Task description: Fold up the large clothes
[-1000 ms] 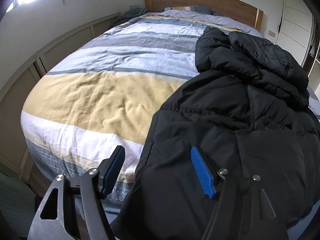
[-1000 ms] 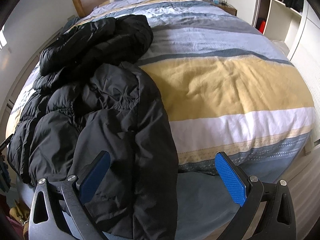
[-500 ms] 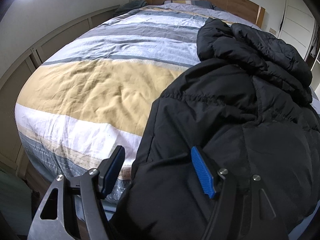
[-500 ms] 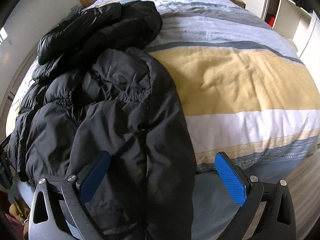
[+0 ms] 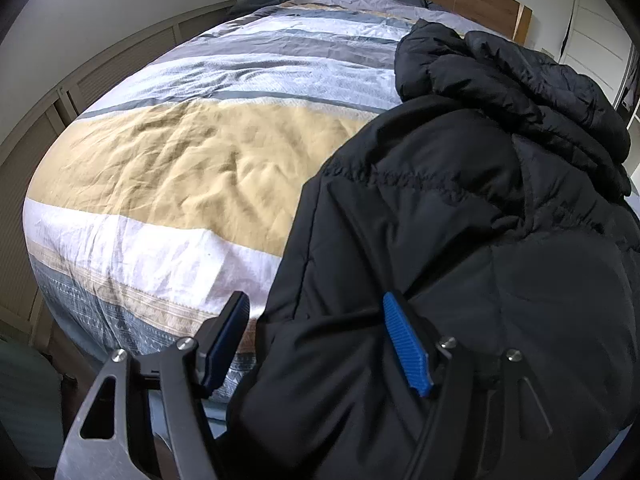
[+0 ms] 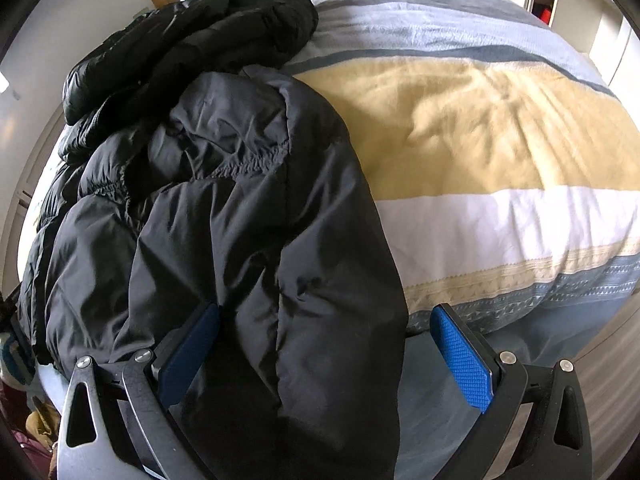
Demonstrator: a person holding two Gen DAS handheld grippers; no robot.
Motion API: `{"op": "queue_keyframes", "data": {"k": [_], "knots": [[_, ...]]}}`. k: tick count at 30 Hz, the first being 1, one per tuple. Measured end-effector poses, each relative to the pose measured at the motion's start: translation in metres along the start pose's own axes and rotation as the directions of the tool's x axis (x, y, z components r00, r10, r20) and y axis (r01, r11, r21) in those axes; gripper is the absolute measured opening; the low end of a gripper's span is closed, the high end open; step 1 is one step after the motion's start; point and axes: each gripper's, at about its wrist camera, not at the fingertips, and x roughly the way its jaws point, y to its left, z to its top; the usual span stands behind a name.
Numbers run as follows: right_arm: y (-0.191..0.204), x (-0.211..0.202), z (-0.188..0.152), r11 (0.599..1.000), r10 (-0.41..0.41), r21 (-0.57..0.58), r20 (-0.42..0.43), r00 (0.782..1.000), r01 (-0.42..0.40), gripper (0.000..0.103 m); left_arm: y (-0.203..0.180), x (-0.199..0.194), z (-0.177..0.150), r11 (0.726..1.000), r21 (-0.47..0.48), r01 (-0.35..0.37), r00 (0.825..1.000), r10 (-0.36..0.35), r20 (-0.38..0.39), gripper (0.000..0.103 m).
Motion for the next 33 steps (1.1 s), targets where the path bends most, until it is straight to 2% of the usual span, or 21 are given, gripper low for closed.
{"op": "queue_keyframes", "data": {"k": [13, 23, 28, 33], "knots": [[-0.003, 0.020, 0.001, 0.998, 0.051, 0.032, -0.048, 0.998, -0.050, 0.102, -0.001, 0.004, -0.002, 1.000, 0.001, -0.001, 1.000, 0.001, -0.012, 0.071], [0.013, 0.034, 0.000, 0.996, 0.090, 0.032, -0.097, 0.991, -0.087, 0.102, 0.006, 0.009, -0.004, 0.999, -0.030, 0.037, 0.999, -0.037, -0.023, 0.071], [0.022, 0.041, -0.002, 0.993, 0.116, 0.030, -0.113, 0.987, -0.114, 0.102, 0.015, 0.014, -0.006, 0.992, -0.077, 0.097, 0.994, -0.101, -0.044, 0.071], [0.028, 0.044, -0.006, 0.990, 0.142, 0.030, -0.122, 0.982, -0.139, 0.102, 0.030, 0.019, -0.011, 0.966, -0.164, 0.199, 0.975, -0.212, -0.070, 0.071]]}}
